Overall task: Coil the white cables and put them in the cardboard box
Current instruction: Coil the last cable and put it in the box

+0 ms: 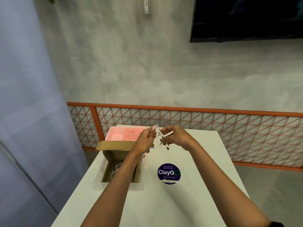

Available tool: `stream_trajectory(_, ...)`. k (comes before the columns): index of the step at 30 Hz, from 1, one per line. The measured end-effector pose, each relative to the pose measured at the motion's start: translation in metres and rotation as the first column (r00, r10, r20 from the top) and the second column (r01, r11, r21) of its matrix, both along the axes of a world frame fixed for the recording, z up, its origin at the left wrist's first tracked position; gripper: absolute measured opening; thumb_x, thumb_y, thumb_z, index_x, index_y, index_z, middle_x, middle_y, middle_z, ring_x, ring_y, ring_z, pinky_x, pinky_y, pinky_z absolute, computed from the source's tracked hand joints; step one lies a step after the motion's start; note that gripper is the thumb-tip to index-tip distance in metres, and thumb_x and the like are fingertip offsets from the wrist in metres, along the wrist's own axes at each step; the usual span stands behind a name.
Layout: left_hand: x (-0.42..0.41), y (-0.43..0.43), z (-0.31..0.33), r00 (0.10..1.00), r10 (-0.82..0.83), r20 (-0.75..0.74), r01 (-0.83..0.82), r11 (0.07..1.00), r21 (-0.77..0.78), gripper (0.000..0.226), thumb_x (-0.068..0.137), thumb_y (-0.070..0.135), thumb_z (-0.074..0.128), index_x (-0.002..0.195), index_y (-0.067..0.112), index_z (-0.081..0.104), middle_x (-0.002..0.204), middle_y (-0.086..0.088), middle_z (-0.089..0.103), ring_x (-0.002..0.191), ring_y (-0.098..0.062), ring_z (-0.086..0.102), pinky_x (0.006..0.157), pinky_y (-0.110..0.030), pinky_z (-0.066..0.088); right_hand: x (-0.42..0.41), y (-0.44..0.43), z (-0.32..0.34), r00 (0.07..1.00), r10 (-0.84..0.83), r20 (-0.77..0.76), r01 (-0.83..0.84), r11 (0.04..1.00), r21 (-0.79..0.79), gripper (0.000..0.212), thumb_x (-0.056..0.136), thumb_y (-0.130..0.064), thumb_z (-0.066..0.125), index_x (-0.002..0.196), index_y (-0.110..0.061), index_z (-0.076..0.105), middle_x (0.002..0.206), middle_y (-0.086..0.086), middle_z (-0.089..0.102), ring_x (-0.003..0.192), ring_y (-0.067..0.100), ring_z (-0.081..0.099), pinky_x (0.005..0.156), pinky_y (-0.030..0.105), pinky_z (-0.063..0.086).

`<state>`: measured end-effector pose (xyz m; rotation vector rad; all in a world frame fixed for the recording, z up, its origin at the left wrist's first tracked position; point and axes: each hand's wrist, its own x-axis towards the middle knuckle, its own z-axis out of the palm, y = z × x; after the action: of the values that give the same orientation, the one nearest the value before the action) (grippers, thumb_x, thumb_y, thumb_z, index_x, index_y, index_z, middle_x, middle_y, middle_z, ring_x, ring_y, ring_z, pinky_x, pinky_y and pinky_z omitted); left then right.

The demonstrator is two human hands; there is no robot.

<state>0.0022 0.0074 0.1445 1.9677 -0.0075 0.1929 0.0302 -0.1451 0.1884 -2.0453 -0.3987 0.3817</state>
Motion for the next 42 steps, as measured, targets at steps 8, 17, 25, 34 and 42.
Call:
stream_trajectory(8, 0.006, 0.006, -0.008, 0.997, 0.071, 0.006, -0.071, 0.997, 0.031, 0.043, 0.100, 0.045, 0.029, 0.097, 0.008, 0.051, 0.077, -0.008, 0.056, 0.064, -0.022, 0.053, 0.057, -0.036, 0.044, -0.008, -0.001, 0.025, 0.996, 0.059, 0.069, -0.048, 0.986, -0.163, 0.016, 0.090, -0.004, 0.061, 0.101, 0.002, 0.070, 0.075, 0.008, 0.064, 0.070, 0.019, 0.058, 0.062, 0.026, 0.045)
stream_trajectory(17, -0.001, 0.007, -0.007, 0.996, -0.025, 0.087, 0.019, 0.997, 0.072, 0.027, 0.103, 0.031, 0.031, 0.113, 0.012, 0.047, 0.074, -0.006, 0.051, 0.063, -0.015, 0.046, 0.048, -0.019, 0.042, -0.009, 0.001, 0.029, 0.980, 0.117, -0.158, -0.066, 0.953, 0.295, 0.019, 0.100, -0.007, 0.041, 0.090, -0.005, 0.058, 0.090, 0.013, 0.068, 0.076, 0.014, 0.069, 0.070, 0.025, 0.057)
stream_trajectory(25, -0.008, 0.006, -0.014, 0.993, -0.031, 0.112, 0.020, 0.995, 0.095, 0.024, 0.103, 0.032, 0.031, 0.098, 0.016, 0.049, 0.071, -0.005, 0.051, 0.062, -0.020, 0.048, 0.049, -0.026, 0.043, 0.000, -0.004, 0.032, 0.940, -0.046, -0.337, 0.228, 0.823, 0.521, 0.030, 0.102, -0.006, 0.037, 0.083, 0.001, 0.060, 0.067, 0.006, 0.068, 0.056, 0.010, 0.068, 0.061, 0.022, 0.057)
stream_trajectory(34, -0.016, 0.001, -0.001, 0.989, -0.143, 0.033, 0.144, 0.913, -0.381, 0.033, 0.103, 0.033, 0.030, 0.082, 0.012, 0.046, 0.058, 0.005, 0.029, 0.049, -0.007, 0.025, 0.045, -0.018, 0.026, 0.003, -0.010, 0.014, 0.734, -0.080, -0.675, 0.587, 0.574, 0.571, 0.033, 0.101, 0.001, 0.033, 0.075, 0.000, 0.054, 0.072, 0.008, 0.059, 0.060, 0.014, 0.062, 0.097, 0.034, 0.042)
stream_trajectory(42, -0.017, 0.001, -0.008, 0.987, -0.106, 0.119, 0.095, 0.991, 0.094, 0.026, 0.099, 0.038, 0.040, 0.094, 0.014, 0.049, 0.070, -0.007, 0.051, 0.061, -0.016, 0.047, 0.049, -0.021, 0.043, 0.006, -0.007, 0.019, 0.799, -0.060, -0.598, 0.500, 0.618, 0.606, 0.029, 0.102, -0.006, 0.036, 0.083, 0.001, 0.056, 0.076, 0.006, 0.055, 0.042, 0.006, 0.062, 0.090, 0.032, 0.048)
